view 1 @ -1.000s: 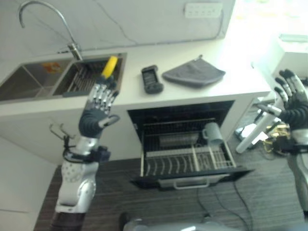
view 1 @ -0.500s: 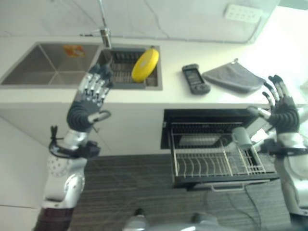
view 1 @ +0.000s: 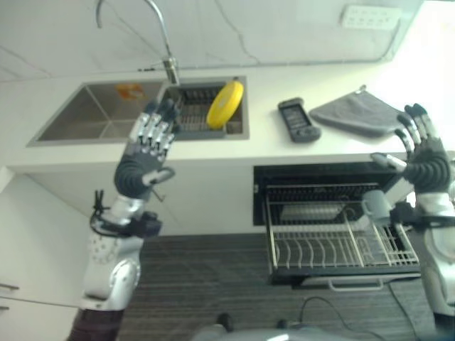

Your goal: Place the dishes in the dishwasher.

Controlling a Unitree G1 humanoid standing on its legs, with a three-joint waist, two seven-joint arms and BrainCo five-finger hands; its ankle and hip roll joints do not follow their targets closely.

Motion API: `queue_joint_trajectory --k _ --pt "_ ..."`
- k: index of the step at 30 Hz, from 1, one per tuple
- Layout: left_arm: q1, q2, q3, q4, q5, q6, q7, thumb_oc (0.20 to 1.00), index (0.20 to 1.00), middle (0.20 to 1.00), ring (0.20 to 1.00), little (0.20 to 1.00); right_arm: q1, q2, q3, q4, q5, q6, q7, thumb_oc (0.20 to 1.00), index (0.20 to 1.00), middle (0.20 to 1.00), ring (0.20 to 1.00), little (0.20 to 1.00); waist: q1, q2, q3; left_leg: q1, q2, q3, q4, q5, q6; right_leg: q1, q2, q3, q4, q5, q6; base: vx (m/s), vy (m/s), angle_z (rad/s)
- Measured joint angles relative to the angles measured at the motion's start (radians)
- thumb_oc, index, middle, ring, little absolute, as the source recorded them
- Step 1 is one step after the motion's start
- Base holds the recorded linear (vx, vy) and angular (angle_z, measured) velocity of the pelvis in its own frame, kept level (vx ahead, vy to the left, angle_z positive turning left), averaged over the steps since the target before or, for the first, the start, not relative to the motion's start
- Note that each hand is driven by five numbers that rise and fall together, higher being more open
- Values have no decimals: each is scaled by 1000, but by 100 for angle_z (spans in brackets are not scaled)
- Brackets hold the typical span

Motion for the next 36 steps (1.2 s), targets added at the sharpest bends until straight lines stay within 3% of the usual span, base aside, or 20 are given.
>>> queue_joint_trajectory --k 5,7,8,9,10,11,12,14,15,17,18,19,21,23,24,26,28,29,32,36 --pt "20 -3 6 0 0 1 -2 1000 1000 1000 1000 1000 1 -1 -32 0 7 0 12 1000 1000 1000 1000 1000 5 -1 0 -3 2 -1 4 12 -6 5 3 -8 -2 0 -1 31 -42 8" --pt "11 -11 10 0 0 0 -1 1000 1000 1000 1000 1000 2 -11 -33 0 7 0 19 1000 1000 1000 1000 1000 6 -22 7 -70 -2 -2 119 2 -23 4 -19 -25 -6 0 -4 93 116 32" --pt "5 -17 9 1 0 0 -1 1000 1000 1000 1000 1000 0 -30 -35 -2 7 1 21 1000 1000 1000 1000 1000 6 -35 12 -122 2 5 199 -23 -52 7 -35 -38 -16 12 -19 114 221 30" --pt "4 -13 10 1 0 -1 -1 1000 1000 1000 1000 1000 -5 -50 -41 -2 8 5 23 1000 1000 1000 1000 1000 11 -42 17 -152 32 40 260 -58 -64 11 -35 -52 -25 17 -24 131 234 28" --pt "8 -1 10 1 0 -2 -1 1000 1000 1000 1000 1000 -8 -66 -49 -3 9 6 22 1000 1000 1000 1000 1000 9 -41 16 -142 90 111 241 -62 -55 25 -31 -54 -28 15 -23 126 277 17" --pt "9 -1 10 1 0 -5 0 1000 1000 1000 1000 1000 -8 -73 -54 -2 9 6 23 1000 1000 1000 1000 1000 8 -35 15 -122 118 105 175 -53 -59 30 -30 -49 -38 9 -14 136 289 8" --pt "12 -1 10 1 0 -9 0 1000 1000 1000 1000 1000 -10 -73 -54 -2 9 6 23 1000 1000 1000 1000 1000 9 -30 14 -109 125 97 134 -48 -64 29 -30 -45 -39 4 -9 109 254 -26" --pt "11 -8 10 2 0 -18 18 1000 1000 1000 1000 1000 -10 -73 -49 0 9 5 29 1000 1000 1000 1000 1000 24 10 13 -77 154 7 -6 -24 -76 8 -29 17 -43 20 11 143 319 -67" --pt "5 -20 10 18 0 -25 22 1000 1000 1000 1000 1000 5 -72 -50 5 8 5 40 1000 1000 1000 1000 1000 19 18 13 -88 147 17 24 49 -81 5 -51 38 -41 25 28 176 484 -64" --pt "1 -5 15 49 -1 -34 28 1000 1000 1000 1000 1000 27 -64 -55 20 9 5 52 1000 1000 1000 1000 1000 10 -56 14 -100 68 51 61 39 -42 -10 -129 58 -47 47 78 207 674 -26" --pt "1 -2 15 50 -1 -36 28 1000 1000 1000 1000 1000 6 -63 -71 17 9 5 53 1000 1000 1000 1000 1000 4 -61 18 -90 39 56 63 14 -11 -11 -163 61 -25 56 82 225 760 -1" --pt "-12 4 14 43 0 -45 25 1000 1000 1000 1000 1000 -14 -64 -72 -11 8 5 45 1000 1000 1000 1000 1000 -7 -38 30 -54 14 68 50 -6 5 -14 -192 63 38 58 83 196 637 1" --pt "-72 14 13 42 0 -50 5 1000 1000 1000 1000 1000 20 -59 -84 -34 10 -3 34 1000 1000 1000 1000 1000 -8 -32 35 -26 -37 76 48 -41 50 -52 -240 63 169 64 82 197 475 -4" --pt "-75 37 21 37 0 -46 -18 1000 1000 1000 1000 1000 76 30 -84 -70 9 -6 23 1000 1000 1000 1000 1000 2 -76 44 -12 -73 88 49 -56 87 -95 -277 53 218 145 120 161 370 -22" --pt "-67 48 23 33 0 -42 -16 1000 1000 1000 1000 1000 62 58 -63 -82 9 -9 27 1000 1000 1000 1000 1000 21 -89 37 -3 -69 132 48 -54 102 -119 -280 10 209 187 125 49 194 -88" --pt "-32 63 53 5 5 -42 -7 1000 1000 1000 1000 1000 -33 57 6 -41 7 -15 51 1000 1000 1000 1000 1000 48 -79 38 7 -38 192 23 -57 102 -172 -227 -105 230 143 132 27 -5 -96" --pt "-78 64 21 10 9 -44 21 1000 1000 1000 1000 1000 -35 15 11 -26 7 -33 52 1000 1000 1000 1000 1000 41 -86 34 -7 -35 156 24 -55 100 -163 -98 -24 143 73 109 7 -108 17" --pt "-86 64 22 3 10 -49 27 1000 1000 1000 1000 1000 -42 -12 5 -18 7 -36 52 1000 1000 1000 1000 1000 41 -100 24 -10 -54 150 25 -55 100 -154 -79 -26 89 70 92 26 -120 49" --pt "-69 37 21 -2 10 -54 37 1000 1000 1000 1000 1000 -44 -37 -27 0 7 -38 49 1000 1000 1000 1000 1000 47 -90 7 -7 -100 104 20 -56 100 -111 -84 -22 -42 128 56 59 -85 48" --pt "-23 -24 16 -39 10 -54 38 1000 1000 1000 1000 1000 -53 -36 -14 -2 6 -24 50 1000 1000 1000 1000 1000 71 -29 -24 10 -78 98 17 -53 94 -73 -52 -22 -87 134 38 22 -50 4"
